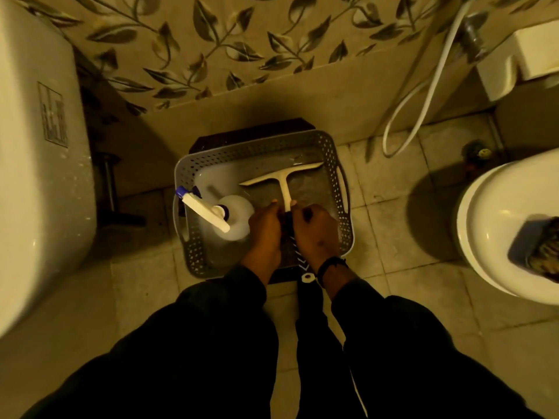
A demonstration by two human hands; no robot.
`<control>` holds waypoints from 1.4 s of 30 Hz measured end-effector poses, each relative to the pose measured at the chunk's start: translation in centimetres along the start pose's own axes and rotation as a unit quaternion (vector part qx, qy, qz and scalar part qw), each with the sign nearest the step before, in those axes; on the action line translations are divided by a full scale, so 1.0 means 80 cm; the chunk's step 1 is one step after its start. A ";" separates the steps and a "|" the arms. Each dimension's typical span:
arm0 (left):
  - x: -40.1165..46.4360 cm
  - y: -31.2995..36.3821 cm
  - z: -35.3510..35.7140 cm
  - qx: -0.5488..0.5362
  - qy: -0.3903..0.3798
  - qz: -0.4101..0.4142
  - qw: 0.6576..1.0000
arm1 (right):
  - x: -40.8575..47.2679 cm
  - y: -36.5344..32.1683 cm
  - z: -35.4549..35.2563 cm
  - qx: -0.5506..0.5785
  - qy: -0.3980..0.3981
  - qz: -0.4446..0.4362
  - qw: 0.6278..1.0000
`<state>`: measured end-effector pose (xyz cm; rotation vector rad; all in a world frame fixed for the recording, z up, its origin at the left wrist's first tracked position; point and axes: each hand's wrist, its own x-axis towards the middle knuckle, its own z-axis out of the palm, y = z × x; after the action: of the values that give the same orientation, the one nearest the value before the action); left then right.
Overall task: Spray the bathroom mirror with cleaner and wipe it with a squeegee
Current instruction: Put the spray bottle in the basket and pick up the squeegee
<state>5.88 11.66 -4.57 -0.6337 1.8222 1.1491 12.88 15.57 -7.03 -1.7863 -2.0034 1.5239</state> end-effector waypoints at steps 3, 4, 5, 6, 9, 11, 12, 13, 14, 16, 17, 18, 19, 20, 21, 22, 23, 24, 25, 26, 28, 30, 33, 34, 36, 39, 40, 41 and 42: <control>-0.004 0.006 0.004 0.008 -0.020 0.000 1.000 | -0.004 -0.006 0.001 0.012 -0.050 -0.015 0.999; -0.006 0.009 0.005 0.003 -0.025 0.001 1.000 | -0.006 -0.009 0.003 0.018 -0.062 -0.020 0.998; -0.010 0.013 0.006 -0.001 -0.026 0.002 1.000 | -0.008 -0.013 0.003 0.021 -0.066 -0.025 0.997; -0.016 0.018 0.006 -0.009 -0.027 0.006 1.000 | -0.010 -0.018 0.003 0.023 -0.063 -0.030 0.997; -0.044 0.038 0.008 -0.035 -0.041 0.037 0.998 | -0.023 -0.045 -0.010 0.043 -0.042 -0.056 0.997; -0.073 0.056 0.004 -0.046 -0.054 0.065 0.995 | -0.037 -0.070 -0.025 0.073 -0.027 -0.086 0.993; -0.089 0.068 0.001 -0.051 -0.059 0.079 0.994 | -0.044 -0.085 -0.032 0.086 -0.019 -0.103 0.991; -0.104 0.079 -0.002 -0.053 -0.063 0.091 0.992 | -0.053 -0.098 -0.039 0.100 -0.012 -0.120 0.988; -0.123 0.092 -0.008 -0.055 -0.065 0.108 0.990 | -0.063 -0.116 -0.048 0.116 -0.004 -0.139 0.983; -0.165 0.122 -0.023 -0.073 -0.065 0.147 0.984 | -0.085 -0.154 -0.067 0.147 0.002 -0.183 0.972; -0.188 0.137 -0.032 -0.079 -0.064 0.174 0.980 | -0.096 -0.175 -0.077 0.158 -0.001 -0.203 0.966; -0.209 0.148 -0.042 -0.081 -0.065 0.200 0.974 | -0.108 -0.193 -0.086 0.171 -0.006 -0.224 0.960; -0.234 0.164 -0.053 -0.085 -0.073 0.232 0.966 | -0.120 -0.216 -0.097 0.184 -0.005 -0.248 0.951; -0.258 0.179 -0.066 -0.089 -0.087 0.262 0.957 | -0.134 -0.238 -0.107 0.196 -0.001 -0.274 0.942; -0.280 0.194 -0.081 -0.086 -0.096 0.294 0.947 | -0.148 -0.261 -0.117 0.206 0.005 -0.300 0.931; -0.301 0.209 -0.095 -0.080 -0.102 0.327 0.936 | -0.162 -0.285 -0.125 0.213 0.008 -0.324 0.922; -0.319 0.221 -0.108 -0.071 -0.107 0.356 0.926 | -0.176 -0.305 -0.131 0.218 0.012 -0.342 0.914; -0.338 0.236 -0.123 -0.071 -0.114 0.383 0.914 | -0.191 -0.330 -0.137 0.221 0.017 -0.359 0.907; -0.356 0.249 -0.139 -0.078 -0.122 0.401 0.904 | -0.207 -0.352 -0.142 0.219 0.024 -0.374 0.901; -0.373 0.263 -0.157 -0.091 -0.128 0.417 0.895 | -0.224 -0.374 -0.146 0.218 0.029 -0.391 0.894; -0.402 0.284 -0.191 -0.106 -0.136 0.455 0.874 | -0.255 -0.413 -0.148 0.219 0.019 -0.421 0.880; -0.427 0.307 -0.235 -0.099 -0.128 0.509 0.845 | -0.291 -0.456 -0.144 0.222 0.002 -0.449 0.866; -0.454 0.341 -0.314 -0.091 -0.107 0.571 0.809 | -0.345 -0.519 -0.118 0.233 0.000 -0.507 0.830; -0.462 0.354 -0.346 -0.089 -0.102 0.587 0.798 | -0.366 -0.542 -0.104 0.234 0.003 -0.524 0.819; -0.475 0.381 -0.412 -0.096 -0.095 0.614 0.778 | -0.408 -0.588 -0.072 0.238 0.008 -0.553 0.798; -0.496 0.418 -0.502 -0.094 -0.086 0.653 0.746 | -0.463 -0.650 -0.030 0.240 0.025 -0.593 0.768; -0.502 0.427 -0.531 -0.089 -0.085 0.665 0.737 | -0.480 -0.668 -0.016 0.232 0.028 -0.607 0.760; -0.508 0.435 -0.558 -0.085 -0.085 0.675 0.728 | -0.495 -0.685 -0.004 0.223 0.029 -0.618 0.753; -0.514 0.441 -0.582 -0.080 -0.085 0.684 0.720 | -0.509 -0.699 0.007 0.215 0.028 -0.628 0.747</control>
<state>-19.59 -15.45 56.47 0.9863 1.9234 2.1728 -14.47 -7.71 52.09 -0.0785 -1.8134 1.1630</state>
